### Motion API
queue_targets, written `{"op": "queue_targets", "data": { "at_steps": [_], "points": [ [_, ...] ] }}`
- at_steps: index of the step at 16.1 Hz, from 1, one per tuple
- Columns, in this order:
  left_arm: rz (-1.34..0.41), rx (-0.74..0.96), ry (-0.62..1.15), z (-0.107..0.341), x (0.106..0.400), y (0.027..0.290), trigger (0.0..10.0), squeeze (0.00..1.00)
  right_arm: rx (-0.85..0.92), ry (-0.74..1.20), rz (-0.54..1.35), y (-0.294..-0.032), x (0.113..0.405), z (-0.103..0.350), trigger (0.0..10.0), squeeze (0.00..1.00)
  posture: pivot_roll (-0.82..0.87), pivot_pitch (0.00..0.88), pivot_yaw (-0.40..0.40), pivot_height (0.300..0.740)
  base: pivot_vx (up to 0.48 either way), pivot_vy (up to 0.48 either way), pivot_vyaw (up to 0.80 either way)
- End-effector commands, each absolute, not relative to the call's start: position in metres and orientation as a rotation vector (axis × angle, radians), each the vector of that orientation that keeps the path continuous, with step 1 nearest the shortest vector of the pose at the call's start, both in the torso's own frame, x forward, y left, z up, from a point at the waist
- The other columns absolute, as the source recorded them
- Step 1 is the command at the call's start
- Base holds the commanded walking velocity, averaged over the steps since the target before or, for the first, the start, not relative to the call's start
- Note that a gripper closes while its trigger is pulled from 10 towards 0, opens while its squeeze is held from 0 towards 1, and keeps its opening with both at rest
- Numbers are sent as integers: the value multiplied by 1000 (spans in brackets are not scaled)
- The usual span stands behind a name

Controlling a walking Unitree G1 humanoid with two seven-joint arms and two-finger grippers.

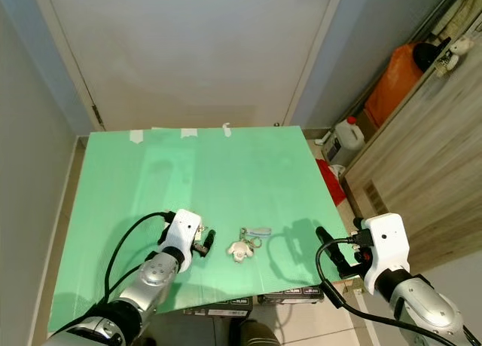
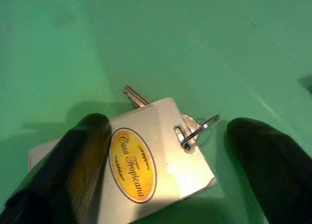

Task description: Hang keys on a hook

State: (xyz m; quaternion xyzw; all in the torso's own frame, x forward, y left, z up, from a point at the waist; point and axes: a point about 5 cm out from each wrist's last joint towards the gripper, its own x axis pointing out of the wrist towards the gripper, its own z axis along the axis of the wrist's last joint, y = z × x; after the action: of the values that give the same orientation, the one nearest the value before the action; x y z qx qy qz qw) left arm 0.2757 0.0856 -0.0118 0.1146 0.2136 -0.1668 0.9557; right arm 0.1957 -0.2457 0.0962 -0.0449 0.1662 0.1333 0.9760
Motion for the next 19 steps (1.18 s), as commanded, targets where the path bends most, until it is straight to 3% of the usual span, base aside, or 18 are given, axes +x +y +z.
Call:
{"op": "queue_targets", "data": {
  "at_steps": [1,13,19],
  "points": [
    [-354,223,467,-16,273,85,0,0,-108,342,241,-252,193,100,10000,0,-251,170,-105,740,0,0,0],
    [-429,234,514,-21,269,86,0,0,-99,363,252,-246,193,96,10000,0,-238,172,-110,740,0,0,0],
    [-448,127,454,-13,273,78,0,0,-93,368,265,-242,196,94,10000,0,-224,168,-117,740,0,0,0]
  ]
}}
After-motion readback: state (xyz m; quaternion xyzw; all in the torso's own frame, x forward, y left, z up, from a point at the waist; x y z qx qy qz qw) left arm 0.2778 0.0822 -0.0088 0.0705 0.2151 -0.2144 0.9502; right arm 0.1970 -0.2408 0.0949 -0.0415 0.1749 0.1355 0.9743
